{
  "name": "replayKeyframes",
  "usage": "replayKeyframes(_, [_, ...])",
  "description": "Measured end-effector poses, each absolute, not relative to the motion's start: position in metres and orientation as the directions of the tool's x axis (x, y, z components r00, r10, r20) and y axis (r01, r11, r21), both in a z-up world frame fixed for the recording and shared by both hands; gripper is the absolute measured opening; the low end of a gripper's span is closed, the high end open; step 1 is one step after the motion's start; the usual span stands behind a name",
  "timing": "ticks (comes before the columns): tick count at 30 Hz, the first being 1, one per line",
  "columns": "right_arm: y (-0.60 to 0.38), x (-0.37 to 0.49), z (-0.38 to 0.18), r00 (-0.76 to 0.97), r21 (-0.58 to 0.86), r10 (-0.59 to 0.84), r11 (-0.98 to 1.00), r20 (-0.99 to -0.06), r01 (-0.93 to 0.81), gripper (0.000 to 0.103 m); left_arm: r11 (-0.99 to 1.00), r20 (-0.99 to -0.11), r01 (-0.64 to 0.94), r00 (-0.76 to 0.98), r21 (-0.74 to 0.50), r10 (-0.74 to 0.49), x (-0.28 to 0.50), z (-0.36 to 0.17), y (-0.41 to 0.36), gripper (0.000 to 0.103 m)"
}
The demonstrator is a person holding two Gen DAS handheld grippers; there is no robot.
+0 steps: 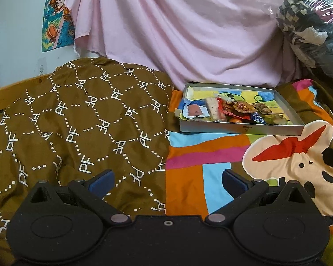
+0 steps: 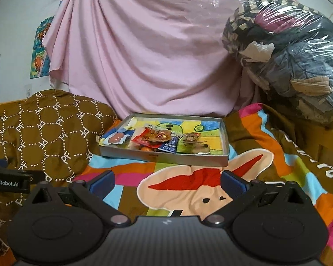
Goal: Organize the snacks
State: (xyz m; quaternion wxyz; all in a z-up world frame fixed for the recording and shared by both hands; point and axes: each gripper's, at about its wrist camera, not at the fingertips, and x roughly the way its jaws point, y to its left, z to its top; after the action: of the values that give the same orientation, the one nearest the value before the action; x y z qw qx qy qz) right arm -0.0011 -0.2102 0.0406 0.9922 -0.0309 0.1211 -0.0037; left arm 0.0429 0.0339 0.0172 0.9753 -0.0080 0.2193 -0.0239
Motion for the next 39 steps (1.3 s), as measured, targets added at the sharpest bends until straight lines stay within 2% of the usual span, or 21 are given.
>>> replayKeyframes(18, [-0.213, -0.002, 0.029, 0.951, -0.028, -0.020, 1.000, -0.307, 0.012, 0.103, 0.997, -0.421, 0.081, 0.904, 0.003, -0.072, 0.035, 0.007, 0.021, 0.102])
replayKeyframes(39, [-0.212, -0.004, 0.029, 0.952, -0.045, -0.020, 0.999, -0.305, 0.007, 0.103, 0.995, -0.419, 0.098, 0.903, -0.016, -0.096, 0.029, 0.007, 0.019, 0.102])
